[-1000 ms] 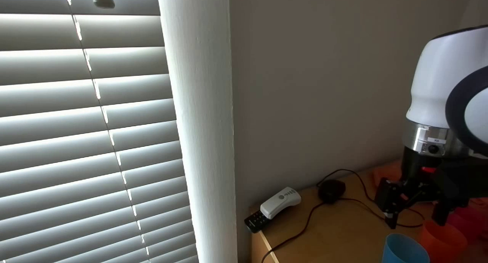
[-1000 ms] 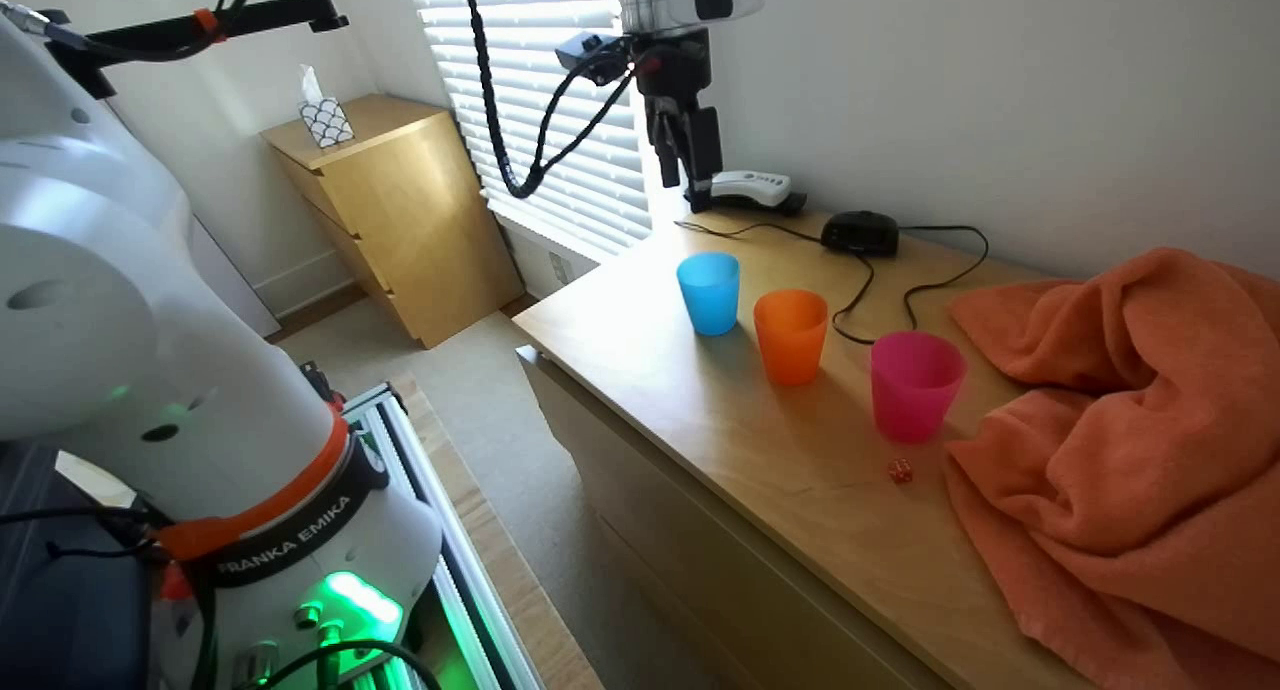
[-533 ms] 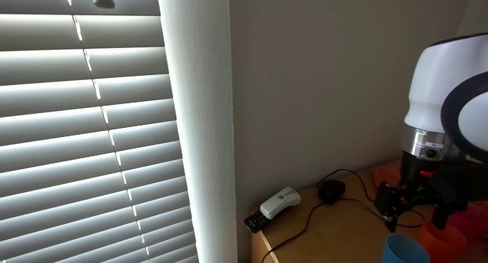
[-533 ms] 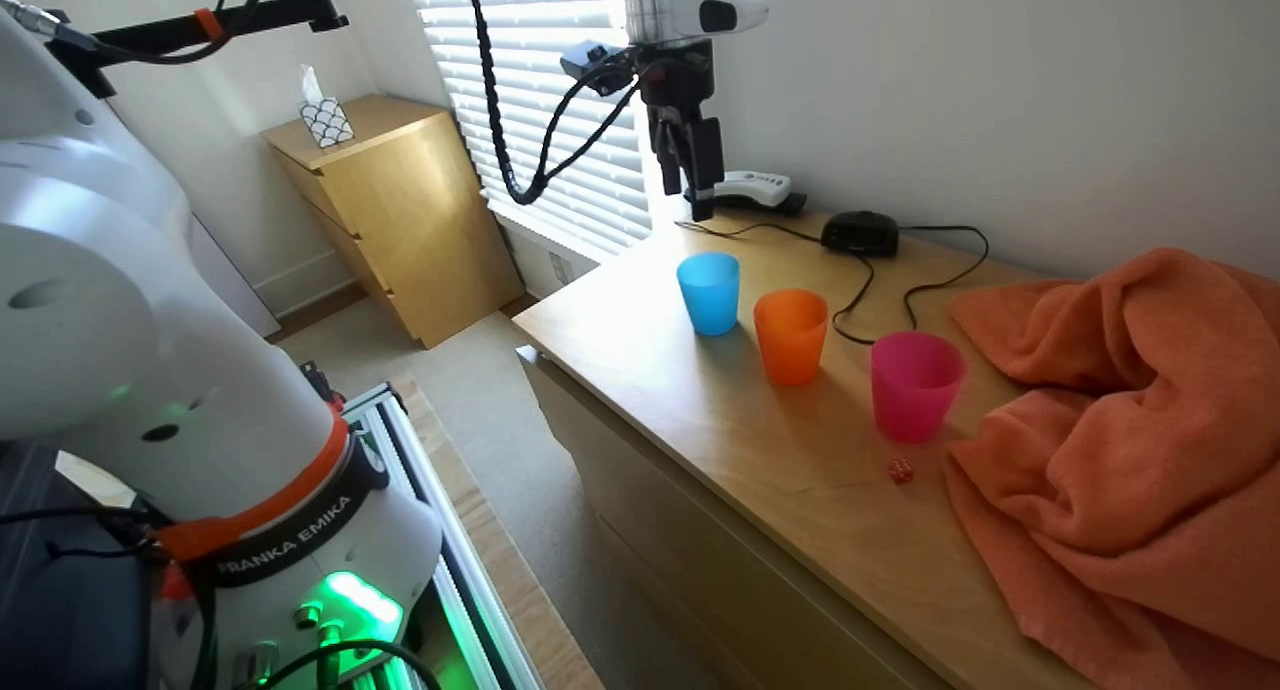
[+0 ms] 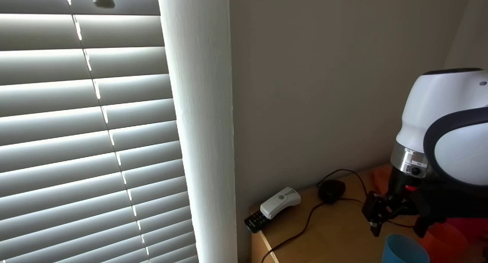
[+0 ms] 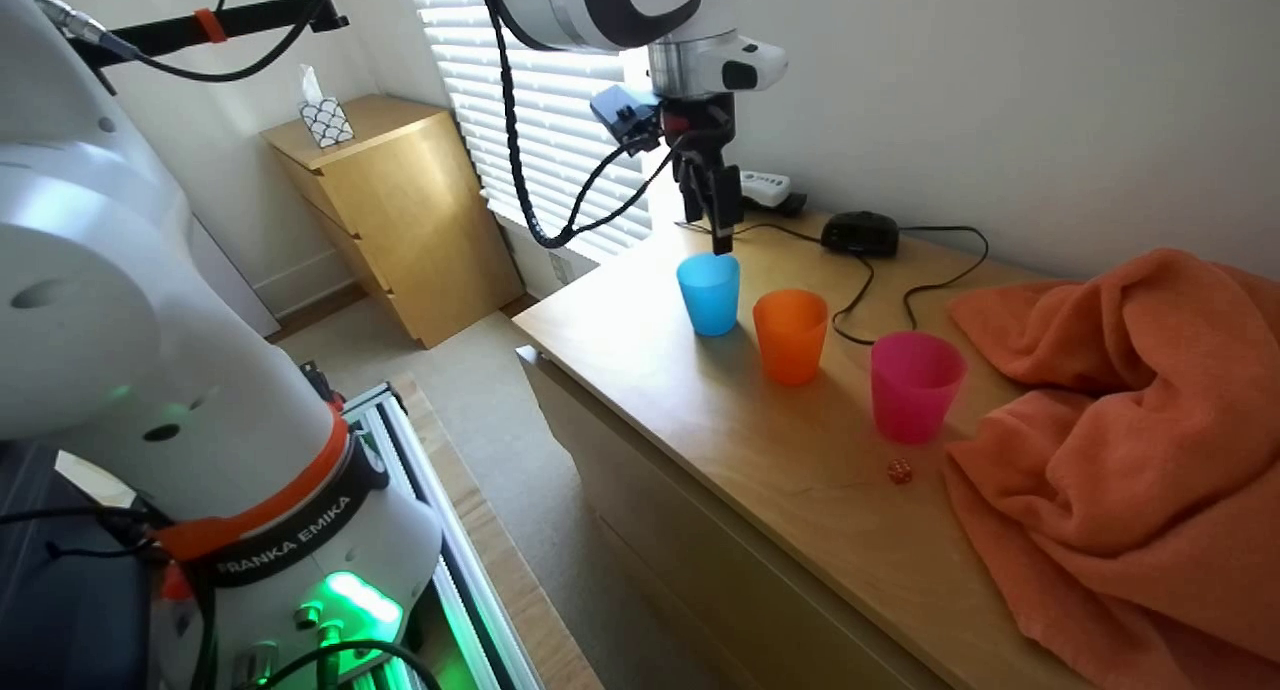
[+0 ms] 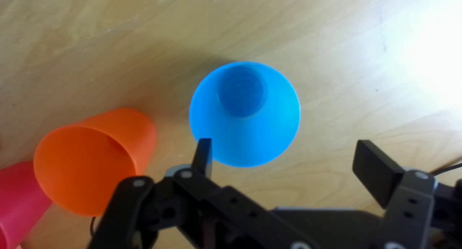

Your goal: Stack the cups together.

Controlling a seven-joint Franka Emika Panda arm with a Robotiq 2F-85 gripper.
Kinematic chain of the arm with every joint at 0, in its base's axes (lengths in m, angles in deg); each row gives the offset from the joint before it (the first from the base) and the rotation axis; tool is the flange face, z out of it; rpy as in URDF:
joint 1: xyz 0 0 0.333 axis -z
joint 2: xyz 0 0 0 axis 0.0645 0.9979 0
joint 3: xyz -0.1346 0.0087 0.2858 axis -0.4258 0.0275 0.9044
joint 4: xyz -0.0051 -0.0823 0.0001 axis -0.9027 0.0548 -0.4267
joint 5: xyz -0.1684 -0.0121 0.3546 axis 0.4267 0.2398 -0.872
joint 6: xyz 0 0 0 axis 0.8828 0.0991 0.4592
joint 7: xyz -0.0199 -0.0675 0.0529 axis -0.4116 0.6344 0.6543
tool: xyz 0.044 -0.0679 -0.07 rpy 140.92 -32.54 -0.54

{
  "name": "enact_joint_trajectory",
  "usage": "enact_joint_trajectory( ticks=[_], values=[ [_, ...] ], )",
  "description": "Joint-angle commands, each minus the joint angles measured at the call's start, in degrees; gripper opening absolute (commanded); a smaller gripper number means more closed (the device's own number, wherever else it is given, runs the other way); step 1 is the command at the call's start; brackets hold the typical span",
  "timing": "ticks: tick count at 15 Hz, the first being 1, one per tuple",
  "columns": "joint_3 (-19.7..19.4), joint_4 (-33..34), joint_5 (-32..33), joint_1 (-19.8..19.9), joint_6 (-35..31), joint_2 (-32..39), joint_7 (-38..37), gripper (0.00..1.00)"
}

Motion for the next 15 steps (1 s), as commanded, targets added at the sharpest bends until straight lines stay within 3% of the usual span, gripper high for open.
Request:
enact_joint_trajectory(
  ticks=[1,6,7,9,15],
  values=[
    [-1.0,0.0,-4.2,-1.6,-4.5,3.2,2.0,1.00],
    [-1.5,0.9,-5.7,-2.5,-4.8,6.3,2.3,0.96],
    [-1.6,1.0,-5.8,-2.5,-4.6,6.6,2.5,0.74],
    [-1.9,1.0,-5.5,-2.5,-4.2,6.7,2.6,0.70],
    [-2.9,1.3,-6.0,-2.0,-3.7,6.0,4.3,0.23]
  ],
)
